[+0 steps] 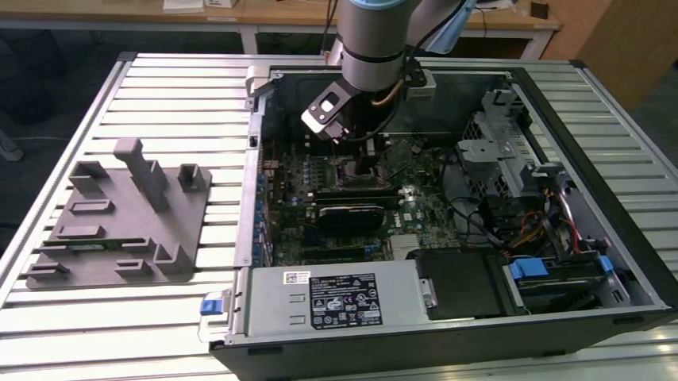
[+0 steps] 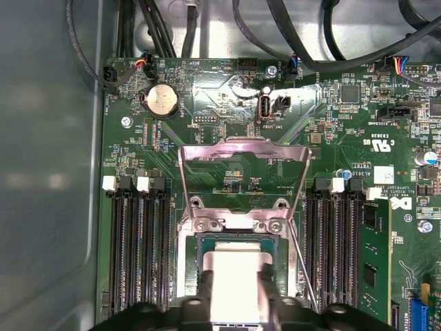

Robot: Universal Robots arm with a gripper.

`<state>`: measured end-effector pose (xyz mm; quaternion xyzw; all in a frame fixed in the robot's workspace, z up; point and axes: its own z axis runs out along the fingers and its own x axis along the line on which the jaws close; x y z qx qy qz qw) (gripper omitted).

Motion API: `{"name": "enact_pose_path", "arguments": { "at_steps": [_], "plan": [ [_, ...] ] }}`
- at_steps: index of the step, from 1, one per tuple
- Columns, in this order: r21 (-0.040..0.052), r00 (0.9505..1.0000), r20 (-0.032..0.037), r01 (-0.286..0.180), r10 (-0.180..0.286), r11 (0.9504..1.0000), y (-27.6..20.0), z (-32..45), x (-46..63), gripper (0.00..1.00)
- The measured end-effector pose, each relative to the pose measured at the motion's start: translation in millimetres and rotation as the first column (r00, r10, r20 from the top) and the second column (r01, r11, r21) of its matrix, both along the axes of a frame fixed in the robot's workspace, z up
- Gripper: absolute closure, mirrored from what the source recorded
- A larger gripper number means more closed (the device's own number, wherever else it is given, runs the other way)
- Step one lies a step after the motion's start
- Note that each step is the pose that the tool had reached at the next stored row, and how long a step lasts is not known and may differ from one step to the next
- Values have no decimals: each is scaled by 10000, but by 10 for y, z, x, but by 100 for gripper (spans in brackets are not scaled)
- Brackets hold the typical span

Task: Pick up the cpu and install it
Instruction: 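Place the cpu into insertion slot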

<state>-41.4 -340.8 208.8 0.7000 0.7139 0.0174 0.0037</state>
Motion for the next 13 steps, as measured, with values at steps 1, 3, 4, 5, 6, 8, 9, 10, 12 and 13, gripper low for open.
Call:
{"name": "enact_pose_path", "arguments": {
  "at_steps": [1, 3, 4, 5, 6, 8, 9, 10, 12, 13],
  "plan": [
    [0, 10000, 0, 0, 0, 10000, 0, 0, 0, 64],
    [1, 10000, 0, 0, 0, 10000, 0, 0, 0, 70],
    [2, 10000, -1, 0, 0, 10000, 0, 0, 0, 76],
    [3, 10000, 0, 0, 0, 10000, 0, 0, 0, 76],
    [3, 10000, 0, 0, 0, 10000, 0, 0, 0, 82],
    [4, 10000, 0, 0, 0, 10000, 0, 0, 0, 88],
    [4, 10000, 0, 0, 0, 10000, 0, 0, 0, 89],
    [5, 10000, 0, 0, 0, 10000, 0, 0, 0, 89],
    [6, 10000, 0, 0, 0, 10000, 0, 0, 0, 89],
    [6, 10000, 0, 0, 0, 10000, 0, 0, 0, 89]
  ]
}}
